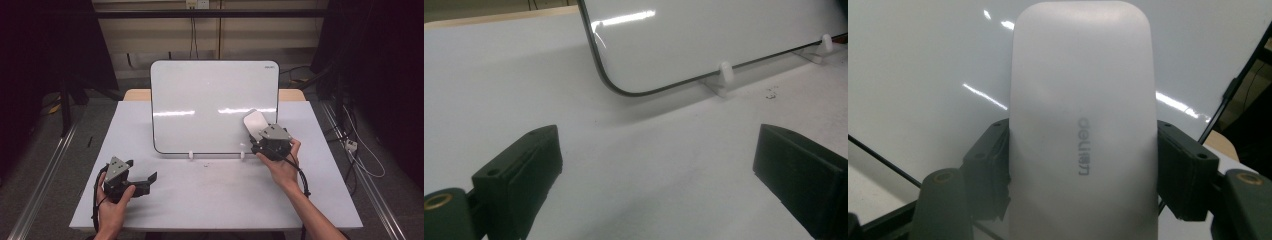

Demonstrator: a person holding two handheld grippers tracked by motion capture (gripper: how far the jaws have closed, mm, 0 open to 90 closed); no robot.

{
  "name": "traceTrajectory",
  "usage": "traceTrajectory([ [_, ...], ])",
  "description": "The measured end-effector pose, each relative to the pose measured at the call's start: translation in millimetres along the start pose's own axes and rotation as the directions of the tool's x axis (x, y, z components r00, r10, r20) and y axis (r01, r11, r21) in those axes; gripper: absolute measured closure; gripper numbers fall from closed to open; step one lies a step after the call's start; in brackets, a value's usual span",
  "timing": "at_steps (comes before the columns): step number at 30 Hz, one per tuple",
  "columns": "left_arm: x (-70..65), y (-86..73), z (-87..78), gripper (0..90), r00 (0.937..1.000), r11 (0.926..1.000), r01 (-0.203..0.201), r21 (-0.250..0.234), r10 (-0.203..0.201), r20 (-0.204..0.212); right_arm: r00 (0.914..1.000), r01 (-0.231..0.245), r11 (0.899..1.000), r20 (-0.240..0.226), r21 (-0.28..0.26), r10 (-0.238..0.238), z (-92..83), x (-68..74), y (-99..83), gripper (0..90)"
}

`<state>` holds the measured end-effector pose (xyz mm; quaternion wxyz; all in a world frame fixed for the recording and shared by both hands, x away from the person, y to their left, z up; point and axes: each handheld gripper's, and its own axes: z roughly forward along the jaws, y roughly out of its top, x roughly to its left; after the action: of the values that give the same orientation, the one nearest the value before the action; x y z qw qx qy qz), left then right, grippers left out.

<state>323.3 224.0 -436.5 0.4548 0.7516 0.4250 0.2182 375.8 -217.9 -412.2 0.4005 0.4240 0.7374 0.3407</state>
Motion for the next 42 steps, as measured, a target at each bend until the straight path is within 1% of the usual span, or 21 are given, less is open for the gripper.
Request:
traceTrajectory([
  [1,-0.4,0.3,-0.2,5.4,1.0,1.0,0.002,-0.004,-0.002,0.002,0.9999,0.011,1.0,0.01,0.009,-0.011,1.2,-0.2,-0.6,31.2],
  [3,-1.9,1.0,-0.7,5.4,1.0,0.9999,-0.005,-0.012,0.005,0.004,1.0,0.003,1.0,0.008,0.021,-0.004,4.1,-1.6,-3.5,31.2],
  [5,-2.9,1.0,-0.1,5.4,0.9999,0.9999,-0.007,-0.011,0.007,0.01,0.9992,0.03,0.999,0.025,0.022,-0.031,6.5,0.1,-5.1,31.1],
  [8,-1.4,0.9,1.2,5.4,0.9999,1.0,-0.008,-0.004,0.008,0.011,0.999,0.038,0.999,0.021,0.021,-0.038,6.5,-0.6,-5.2,31.1],
  [10,-1.3,1.0,1.5,5.4,0.9999,1.0,-0.004,-0.009,0.004,0.011,0.9979,0.06,0.998,0.021,0.022,-0.06,6.8,-1.1,-5.4,31.1],
  [14,-1.7,1.2,1.5,5.4,0.9998,0.9999,-0.006,-0.01,0.006,0.02,0.998,0.059,0.998,0.019,0.023,-0.06,6.8,-1.7,-5.3,31.0],
  [16,-2.0,1.4,1.1,5.4,0.9997,0.9998,-0.013,-0.015,0.013,0.019,0.9991,0.042,0.999,0.006,0.027,-0.042,6.6,-3.3,-5.4,30.3],
  [18,-1.4,0.4,1.2,5.4,0.9997,0.9999,-0.006,-0.01,0.006,0.025,0.9999,0.013,0.999,-0.01,0.031,-0.013,6.3,-5.3,-5.6,29.2],
  [19,-0.4,0.3,1.0,5.4,0.9996,0.9999,-0.01,-0.004,0.011,0.026,0.9998,0.009,1.0,-0.018,0.029,-0.009,6.1,-6.2,-5.5,27.3],
  [21,-0.1,0.6,1.5,5.4,0.9996,0.9999,-0.004,-0.013,0.004,0.027,0.9994,-0.005,1.0,-0.033,0.029,0.006,5.0,-8.9,-5.3,24.2],
  [22,-0.2,0.7,1.6,5.4,0.9996,0.9999,-0.002,-0.016,0.003,0.028,0.9991,-0.021,0.999,-0.037,0.03,0.022,4.3,-10.4,-5.5,21.6],
  [24,0.1,0.7,1.6,5.4,0.9996,0.9999,-0.006,-0.012,0.007,0.028,0.9965,-0.062,0.997,-0.054,0.036,0.063,3.4,-13.4,-5.7,12.4],
  [26,0.4,0.4,2.3,5.4,0.9997,0.9999,-0.003,-0.011,0.003,0.026,0.9939,-0.084,0.996,-0.069,0.038,0.086,1.5,-14.7,-5.5,9.9],
  [29,0.8,-0.3,2.0,5.4,0.9998,1.0,-0.001,-0.008,0.001,0.021,0.9834,-0.132,0.991,-0.121,0.032,0.135,-3.6,-17.6,-4.9,6.9],
  [32,1.0,-1.7,2.0,5.5,0.9996,1.0,0.001,0.002,-0.002,0.029,0.9734,-0.156,0.987,-0.164,0.038,0.16,-7.9,-20.6,-5.2,4.4],
  [34,1.7,-1.3,1.9,5.5,0.9996,1.0,-0.002,0.003,0.002,0.03,0.9748,-0.152,0.987,-0.156,0.054,0.159,-10.0,-22.1,-6.7,4.8],
  [35,1.9,-0.8,2.0,5.5,0.9996,1.0,0.001,-0.004,-0.001,0.027,0.9739,-0.162,0.985,-0.152,0.058,0.169,-11.8,-23.2,-8.1,4.7],
  [36,2.6,-0.4,1.9,5.5,0.9996,1.0,0.004,-0.008,-0.004,0.028,0.9704,-0.178,0.982,-0.155,0.061,0.185,-13.3,-24.4,-9.7,4.8],
  [37,3.7,0.1,1.3,5.5,0.9997,1.0,-0.001,-0.008,0.001,0.025,0.9649,-0.198,0.978,-0.163,0.061,0.206,-15.2,-25.3,-11.4,4.8],
  [38,4.1,0.2,1.3,5.5,0.9997,0.9999,0.005,-0.011,-0.004,0.023,0.9599,-0.213,0.975,-0.174,0.058,0.219,-17.5,-26.2,-13.3,4.7],
  [42,6.2,0.2,1.5,5.5,0.9996,0.9997,0.018,-0.016,-0.018,0.021,0.9549,-0.228,0.973,-0.184,0.044,0.233,-28.0,-27.3,-19.8,5.2],
])
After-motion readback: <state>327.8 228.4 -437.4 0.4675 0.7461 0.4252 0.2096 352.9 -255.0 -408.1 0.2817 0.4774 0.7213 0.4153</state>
